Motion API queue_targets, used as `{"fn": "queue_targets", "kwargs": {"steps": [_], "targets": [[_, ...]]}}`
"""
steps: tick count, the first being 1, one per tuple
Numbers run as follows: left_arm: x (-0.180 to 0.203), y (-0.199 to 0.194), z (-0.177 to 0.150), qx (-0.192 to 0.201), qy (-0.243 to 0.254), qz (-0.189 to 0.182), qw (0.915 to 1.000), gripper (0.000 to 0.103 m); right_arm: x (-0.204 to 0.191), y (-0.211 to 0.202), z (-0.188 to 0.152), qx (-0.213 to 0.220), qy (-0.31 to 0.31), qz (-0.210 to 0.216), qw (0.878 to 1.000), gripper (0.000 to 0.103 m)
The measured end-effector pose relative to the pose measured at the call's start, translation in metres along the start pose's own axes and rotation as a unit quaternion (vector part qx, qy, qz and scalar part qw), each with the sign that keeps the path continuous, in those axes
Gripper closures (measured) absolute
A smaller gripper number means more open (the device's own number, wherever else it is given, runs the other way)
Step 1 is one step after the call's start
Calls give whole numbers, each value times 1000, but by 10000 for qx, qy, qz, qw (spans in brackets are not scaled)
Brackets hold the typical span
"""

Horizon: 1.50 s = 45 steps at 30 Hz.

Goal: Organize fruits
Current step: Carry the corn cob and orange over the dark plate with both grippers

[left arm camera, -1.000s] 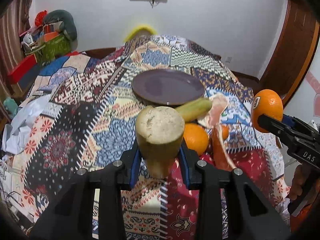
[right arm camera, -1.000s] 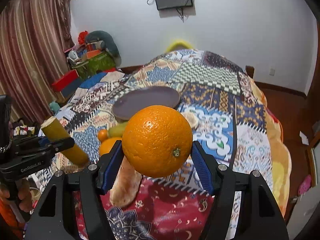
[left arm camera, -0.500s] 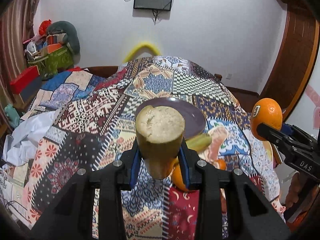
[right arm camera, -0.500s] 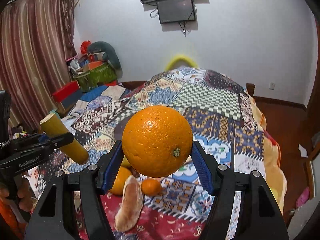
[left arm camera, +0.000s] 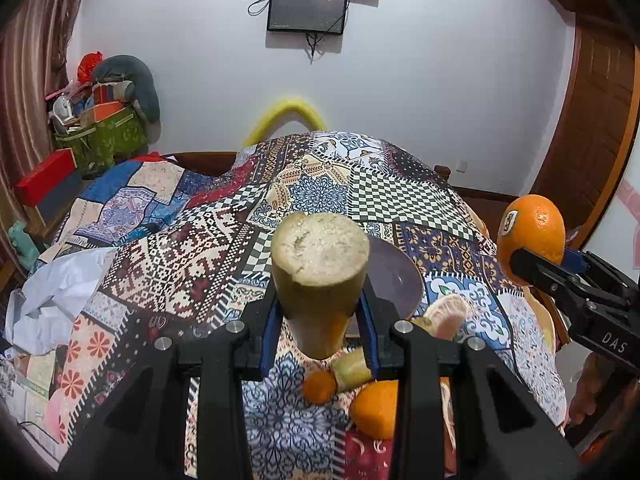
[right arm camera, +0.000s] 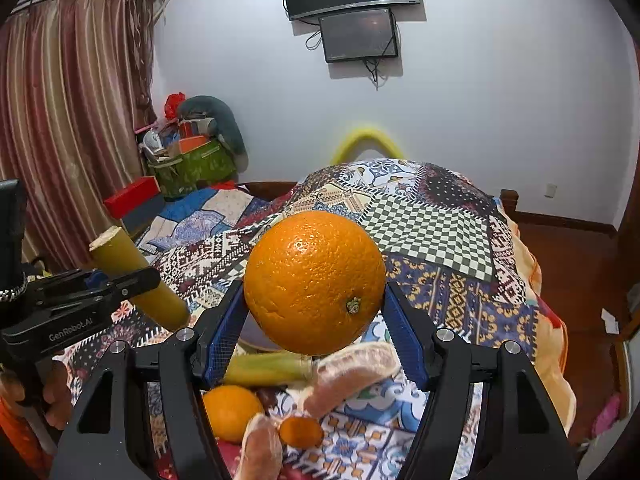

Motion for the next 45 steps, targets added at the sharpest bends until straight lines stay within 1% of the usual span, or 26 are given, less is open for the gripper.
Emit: {"fn": "queue_targets", "kwargs": {"steps": [12, 19, 24, 32, 40, 45], "targets": [[0, 45, 12, -84, 45, 7, 10000, 69, 11, 42, 5, -113, -51, -3, 9999, 38], [0, 72, 9, -258, 94, 31, 9996, 69, 14, 66, 4, -210, -71, 21, 9998, 38], [-3, 91, 4, -422, 66, 92, 9990, 69, 15, 87, -2, -398, -236, 4, 9989, 38], [-14, 121, -1, -795, -82, 67, 9968, 69, 22, 117, -10, -778, -372, 96, 9962, 38], [-11, 145, 7, -978, -14, 94, 9952, 69, 23, 139, -15, -1090, -499, 205, 9926, 38], [-12, 160, 15, -1124, -112, 78, 9936, 69, 21, 150, -19, -1286, -590, 267, 9896, 38]]}}
Point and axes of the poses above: each gripper's, at about its wrist camera, not at the fingertips, and y roughly the way its jaws point, x to its right, z to its top, the point moved 7 cm from there along y, roughly the way its jaws point, and after that the axes turned 12 degrees about -y, right-handed, at the moved point
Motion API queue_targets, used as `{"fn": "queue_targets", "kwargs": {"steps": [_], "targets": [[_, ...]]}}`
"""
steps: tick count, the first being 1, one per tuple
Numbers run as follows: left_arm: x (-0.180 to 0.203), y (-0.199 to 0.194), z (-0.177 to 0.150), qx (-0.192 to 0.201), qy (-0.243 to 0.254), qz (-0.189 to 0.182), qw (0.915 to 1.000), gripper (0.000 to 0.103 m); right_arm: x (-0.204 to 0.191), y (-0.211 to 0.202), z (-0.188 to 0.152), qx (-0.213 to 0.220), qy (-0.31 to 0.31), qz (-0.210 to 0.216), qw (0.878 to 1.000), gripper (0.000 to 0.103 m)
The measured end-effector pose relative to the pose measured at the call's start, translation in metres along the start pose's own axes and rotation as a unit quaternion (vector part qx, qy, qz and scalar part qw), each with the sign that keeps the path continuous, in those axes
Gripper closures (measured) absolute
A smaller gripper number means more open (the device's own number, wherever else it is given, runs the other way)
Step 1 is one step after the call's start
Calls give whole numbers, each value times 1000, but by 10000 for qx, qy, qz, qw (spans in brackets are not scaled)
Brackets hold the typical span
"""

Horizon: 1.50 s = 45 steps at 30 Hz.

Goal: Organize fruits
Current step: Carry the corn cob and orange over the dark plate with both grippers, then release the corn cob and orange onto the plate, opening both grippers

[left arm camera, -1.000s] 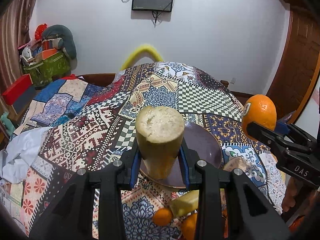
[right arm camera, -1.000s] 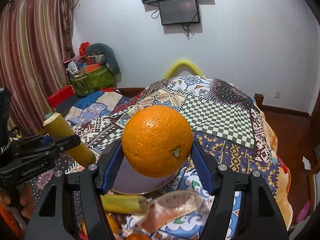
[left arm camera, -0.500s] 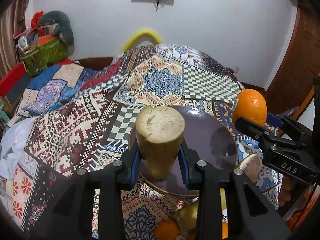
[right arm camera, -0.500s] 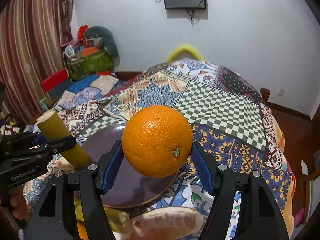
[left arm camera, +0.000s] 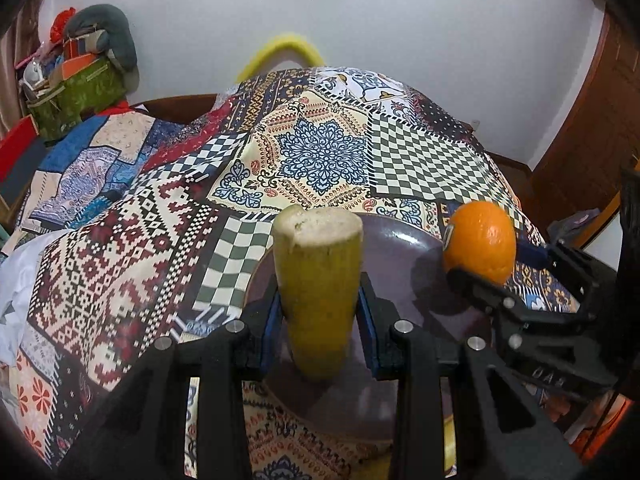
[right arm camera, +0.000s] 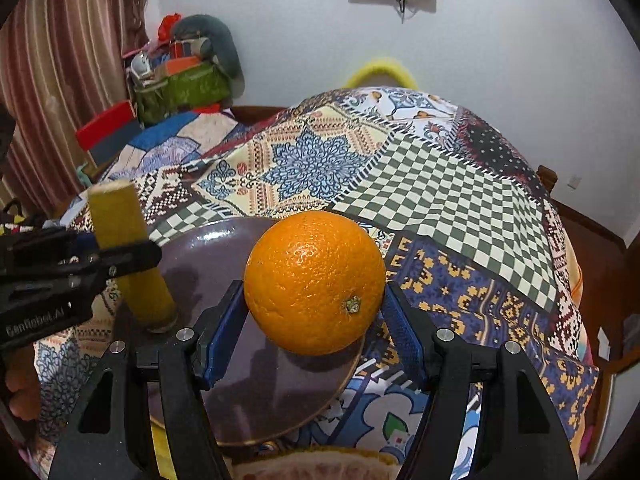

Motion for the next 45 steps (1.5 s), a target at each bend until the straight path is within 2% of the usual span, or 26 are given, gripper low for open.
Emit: {"fn": "queue_targets", "kwargs": {"steps": [6, 10, 11, 20, 24, 26, 27, 39, 43, 45], "targets": [[9, 17, 9, -137, 272, 110, 9995, 69, 1, 15, 2, -252, -72, 56, 9996, 38], [6, 36, 10, -546, 257, 119, 9981, 69, 5, 28, 2, -527, -52, 99, 9985, 38], [4, 40, 9, -578, 261, 189, 9978, 75, 5, 31, 2, -585, -57, 113, 9982, 38], [6, 36, 7, -504, 409, 215, 9977, 77, 0, 36, 4, -699, -269, 35, 9972, 37], [2, 32, 7, -473, 349, 237, 9980, 77, -3, 30, 9, -586, -253, 147, 9979, 34], [0, 30, 6, -470, 348, 281, 9979, 74, -4, 23, 12, -497, -316, 70, 9982, 25], [-1, 28, 6, -462, 352, 310, 9978, 73, -4, 18, 13, -426, -362, 3, 9984, 24], [-9, -32, -7, -191, 347, 301, 9988, 72, -15, -42, 16, 52, -336, -212, 9992, 24], [-4, -67, -12, 68, 432, 287, 9986, 63, -20, -66, 14, 230, -299, -270, 9989, 24], [0, -82, -14, 178, 476, 261, 9984, 63, -23, -80, 14, 337, -259, -304, 9986, 24]]}}
Point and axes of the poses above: each gripper's, at about its wrist camera, not at the fingertips, and y roughly the way its jaws point, x to its right, z to its top, the point moved 7 cm from there along y, roughly the way its jaws point, and after that the axes turned 12 degrees about -y, right-handed, at the moved point
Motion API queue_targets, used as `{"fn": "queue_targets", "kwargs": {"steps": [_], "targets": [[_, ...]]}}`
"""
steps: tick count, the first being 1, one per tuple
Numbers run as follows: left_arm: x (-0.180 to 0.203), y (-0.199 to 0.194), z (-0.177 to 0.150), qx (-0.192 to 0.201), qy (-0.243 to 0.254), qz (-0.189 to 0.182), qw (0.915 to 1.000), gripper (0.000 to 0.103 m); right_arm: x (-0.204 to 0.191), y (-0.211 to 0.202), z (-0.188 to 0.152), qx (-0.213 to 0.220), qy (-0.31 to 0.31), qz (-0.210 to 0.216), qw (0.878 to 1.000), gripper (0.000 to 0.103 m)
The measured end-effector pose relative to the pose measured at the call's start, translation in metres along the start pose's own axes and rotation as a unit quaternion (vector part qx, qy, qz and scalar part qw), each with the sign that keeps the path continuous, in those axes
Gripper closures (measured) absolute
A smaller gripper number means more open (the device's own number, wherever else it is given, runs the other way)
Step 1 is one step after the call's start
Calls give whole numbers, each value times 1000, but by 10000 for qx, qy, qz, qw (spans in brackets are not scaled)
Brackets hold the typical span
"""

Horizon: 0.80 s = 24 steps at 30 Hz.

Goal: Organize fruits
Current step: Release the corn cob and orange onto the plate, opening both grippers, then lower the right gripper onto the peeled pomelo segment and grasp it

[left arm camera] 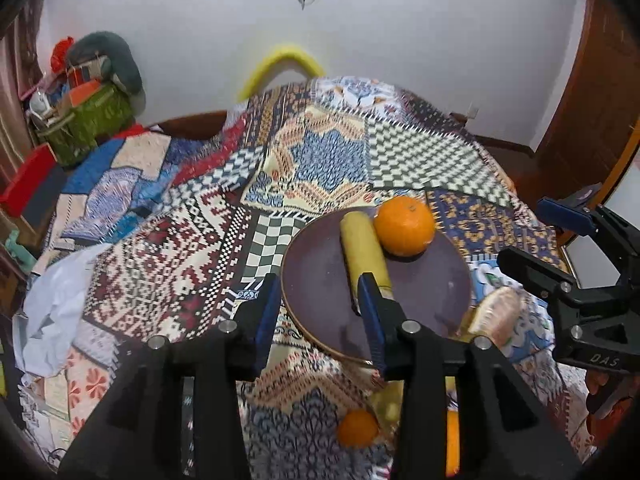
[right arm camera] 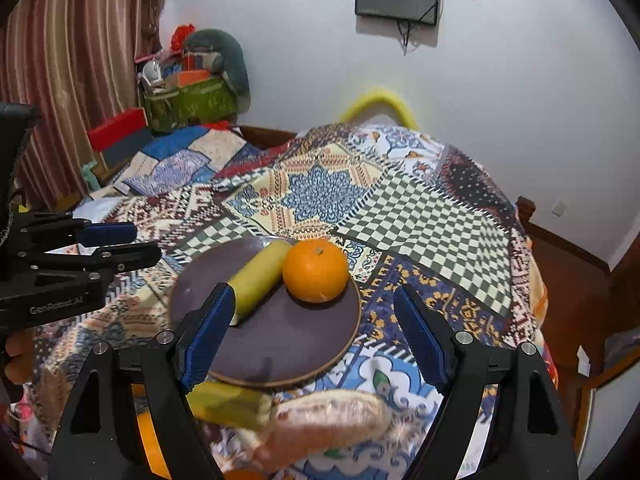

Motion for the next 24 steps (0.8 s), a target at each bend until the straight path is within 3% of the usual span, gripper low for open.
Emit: {"fn": "queue_targets", "kwargs": {"steps": [12, 24], "targets": [[26, -94, -23, 620, 68, -340, 9975, 50, -15, -74, -11, 449, 131, -195, 9987, 24], [28, -121, -69, 623, 49, -371, 9974, 43, -42, -103, -48, 397, 157, -229, 9988, 23]]}}
Point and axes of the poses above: each gripper's, at about its wrist camera, not at the fingertips, and y roughly the way its jaws point, x to its right, z to its top, the point moved 7 cm from there along y, roughly the way its jaws point, and after that the axes turned 12 degrees about -y, right-handed, at the moved point
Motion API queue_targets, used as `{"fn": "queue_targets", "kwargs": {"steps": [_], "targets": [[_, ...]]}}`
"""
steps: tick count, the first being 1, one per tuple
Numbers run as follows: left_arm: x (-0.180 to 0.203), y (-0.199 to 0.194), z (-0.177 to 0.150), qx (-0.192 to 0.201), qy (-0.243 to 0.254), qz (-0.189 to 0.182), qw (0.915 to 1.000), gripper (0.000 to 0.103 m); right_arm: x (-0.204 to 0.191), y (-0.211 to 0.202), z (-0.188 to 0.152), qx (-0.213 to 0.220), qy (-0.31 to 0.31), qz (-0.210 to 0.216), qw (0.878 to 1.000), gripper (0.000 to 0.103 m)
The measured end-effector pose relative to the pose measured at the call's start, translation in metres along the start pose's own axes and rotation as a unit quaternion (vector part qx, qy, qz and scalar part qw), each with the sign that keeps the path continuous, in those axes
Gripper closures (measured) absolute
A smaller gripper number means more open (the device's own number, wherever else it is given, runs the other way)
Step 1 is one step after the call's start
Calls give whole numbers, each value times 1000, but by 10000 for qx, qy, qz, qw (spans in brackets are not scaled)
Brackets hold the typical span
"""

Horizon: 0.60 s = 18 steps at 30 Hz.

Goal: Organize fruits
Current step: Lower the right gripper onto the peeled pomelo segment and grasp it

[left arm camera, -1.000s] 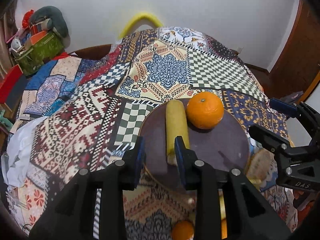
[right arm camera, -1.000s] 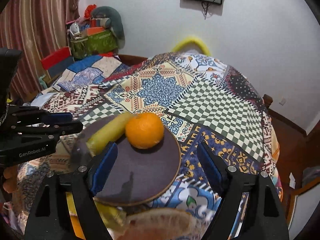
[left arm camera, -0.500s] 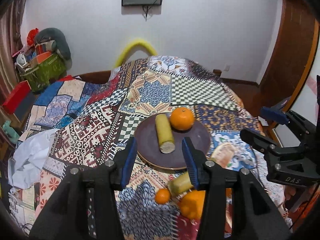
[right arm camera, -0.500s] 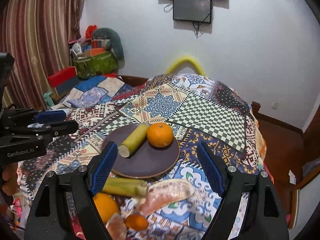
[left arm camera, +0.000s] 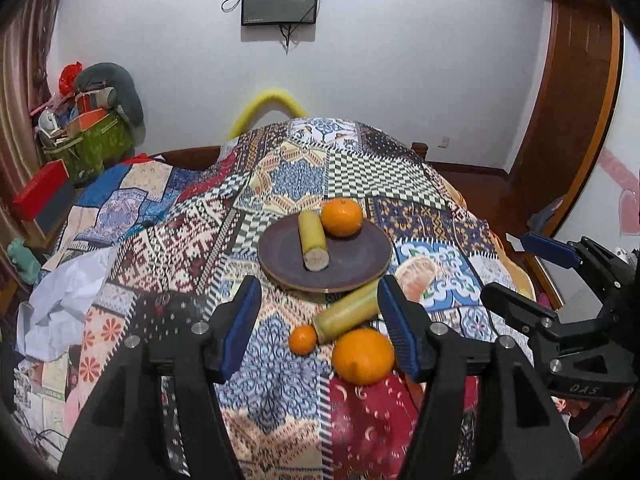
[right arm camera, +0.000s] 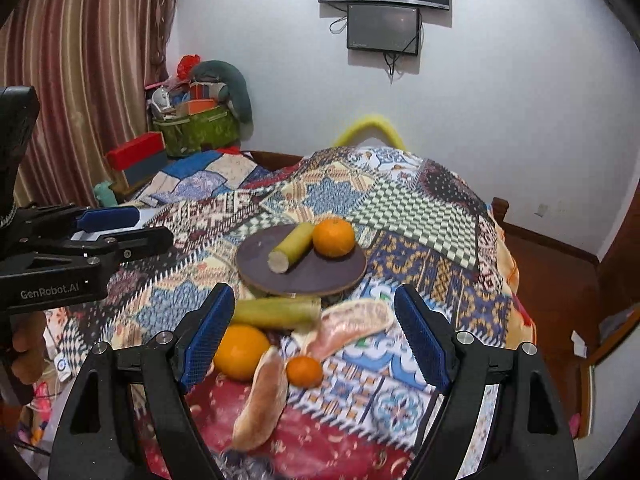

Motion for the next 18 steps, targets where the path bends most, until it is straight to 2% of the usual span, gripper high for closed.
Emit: {"fn": "queue_targets", "kwargs": {"steps": [8, 18], "targets": [[-8, 0, -34, -251, -111, -19, 9996, 43, -17, -2, -27, -235, -47, 9, 9997, 23], [-25, 19, -70, -680, -305, 83, 9972, 42, -40, 13, -68, -706, 48, 242, 9972, 23]]}}
Point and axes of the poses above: each gripper's, at about its wrist camera, not at the fingertips, and y roughly the way its jaws point, x to its right, z to its top, the point moved 7 cm from there along y, roughly the way its jaws point, and after that the axes turned 12 degrees about -y, right-handed, at the moved point
